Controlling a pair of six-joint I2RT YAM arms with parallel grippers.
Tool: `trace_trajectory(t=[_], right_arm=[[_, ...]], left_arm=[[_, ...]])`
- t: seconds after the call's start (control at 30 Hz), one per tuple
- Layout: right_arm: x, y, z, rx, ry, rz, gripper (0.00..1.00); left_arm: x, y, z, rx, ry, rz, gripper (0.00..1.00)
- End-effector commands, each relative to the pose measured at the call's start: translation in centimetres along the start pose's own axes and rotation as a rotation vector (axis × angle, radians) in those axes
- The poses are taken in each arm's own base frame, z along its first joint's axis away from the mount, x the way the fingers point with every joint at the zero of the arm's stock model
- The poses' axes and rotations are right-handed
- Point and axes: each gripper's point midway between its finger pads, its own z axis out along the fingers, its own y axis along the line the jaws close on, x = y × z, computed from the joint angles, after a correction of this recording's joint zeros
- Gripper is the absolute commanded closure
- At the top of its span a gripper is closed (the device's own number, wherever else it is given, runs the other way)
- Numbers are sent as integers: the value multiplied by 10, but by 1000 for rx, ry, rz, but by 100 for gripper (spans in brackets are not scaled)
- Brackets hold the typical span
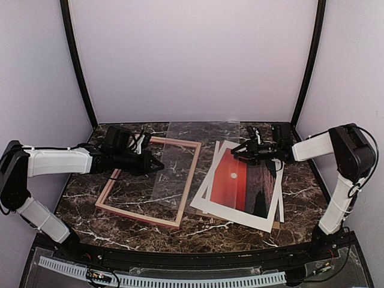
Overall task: Put the photo into the frame
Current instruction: Pass from the left arm to the right
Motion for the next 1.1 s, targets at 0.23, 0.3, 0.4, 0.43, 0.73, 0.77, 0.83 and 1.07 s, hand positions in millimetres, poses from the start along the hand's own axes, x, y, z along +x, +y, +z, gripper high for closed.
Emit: trace_trajectory(t=[0.23,0.3,0.4,0.43,0.73,0.77,0.83,1.07], right_arm=[[-12,-1,-1,27,-34,-51,46],[-11,-2,-1,28,-33,-50,46],[-10,-3,-1,29,-32,-51,47],[-9,-3,-1,28,-31,-49,48],[-8,0,-2,15,-33,-51,55],[-9,0,-2,15,-33,-52,56],[-8,0,-2,14,-32,-50,57],[-10,2,-2,8,-36,-48,67]], left_arm=[[-13,-32,2,216,-80,-91,100],[-14,-33,2,226,-88,-100,100],[-17,-34,1,237,-110,-119,100],[-17,-32,1,234,-115,-125,100],[-21,-27,-4,243,-186,-197,100],[-22,-26,-4,239,-194,-201,100],[-23,-25,-5,242,-204,-211,100],[-22,-25,-5,253,-209,-230,100]])
